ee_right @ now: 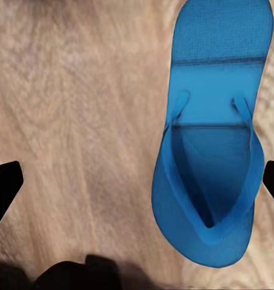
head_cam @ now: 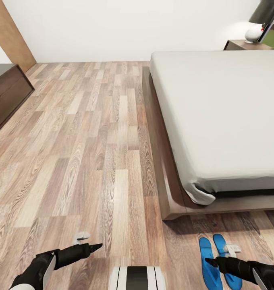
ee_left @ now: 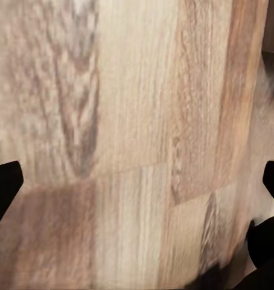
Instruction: In the bedroom, move the book from the bed onto either nightstand, and place the two sandals side by side next to the bed.
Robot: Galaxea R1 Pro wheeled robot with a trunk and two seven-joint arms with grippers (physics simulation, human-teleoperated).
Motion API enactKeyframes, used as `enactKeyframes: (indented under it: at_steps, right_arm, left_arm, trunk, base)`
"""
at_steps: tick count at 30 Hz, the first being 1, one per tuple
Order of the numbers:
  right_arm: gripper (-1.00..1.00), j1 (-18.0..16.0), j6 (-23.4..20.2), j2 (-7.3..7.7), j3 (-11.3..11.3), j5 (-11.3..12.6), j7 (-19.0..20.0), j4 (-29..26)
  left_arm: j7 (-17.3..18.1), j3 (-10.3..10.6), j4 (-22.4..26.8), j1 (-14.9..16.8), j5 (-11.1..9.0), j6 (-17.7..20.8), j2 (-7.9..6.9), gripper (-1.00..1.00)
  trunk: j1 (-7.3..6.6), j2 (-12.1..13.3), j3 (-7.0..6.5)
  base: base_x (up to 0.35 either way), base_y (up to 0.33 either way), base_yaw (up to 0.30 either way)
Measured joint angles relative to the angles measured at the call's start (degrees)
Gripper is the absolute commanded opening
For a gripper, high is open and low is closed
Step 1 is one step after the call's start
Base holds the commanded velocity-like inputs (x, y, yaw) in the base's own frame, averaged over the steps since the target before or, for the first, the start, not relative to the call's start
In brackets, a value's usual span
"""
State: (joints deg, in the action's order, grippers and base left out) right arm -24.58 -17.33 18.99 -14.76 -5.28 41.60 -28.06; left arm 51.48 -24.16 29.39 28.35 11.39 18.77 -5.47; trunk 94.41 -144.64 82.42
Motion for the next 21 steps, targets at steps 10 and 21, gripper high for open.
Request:
enactKeyframes:
  at_steps: [10, 21]
  right_arm:
    - [1.00, 0.0, 1.0, -1.63, 0.1, -0.2, -0.3, 6.9]
    - [1.00, 0.0, 4.0, -2.88, 0.1, -0.3, -7.2, 8.9]
  left_arm:
    - [-11.4, 0.2, -7.1, 0.0, 0.0, -10.0, 1.81, 1.00]
    - [-21.0, 0.2, -8.5, 0.0, 0.1, -11.9, 4.31, 1.00]
  trunk:
    - [-0.26, 0.1, -2.22]
    - [-0.54, 0.3, -4.66]
  base:
    - [0.000, 0.000, 0.000]
    - [0.000, 0.000, 0.000]
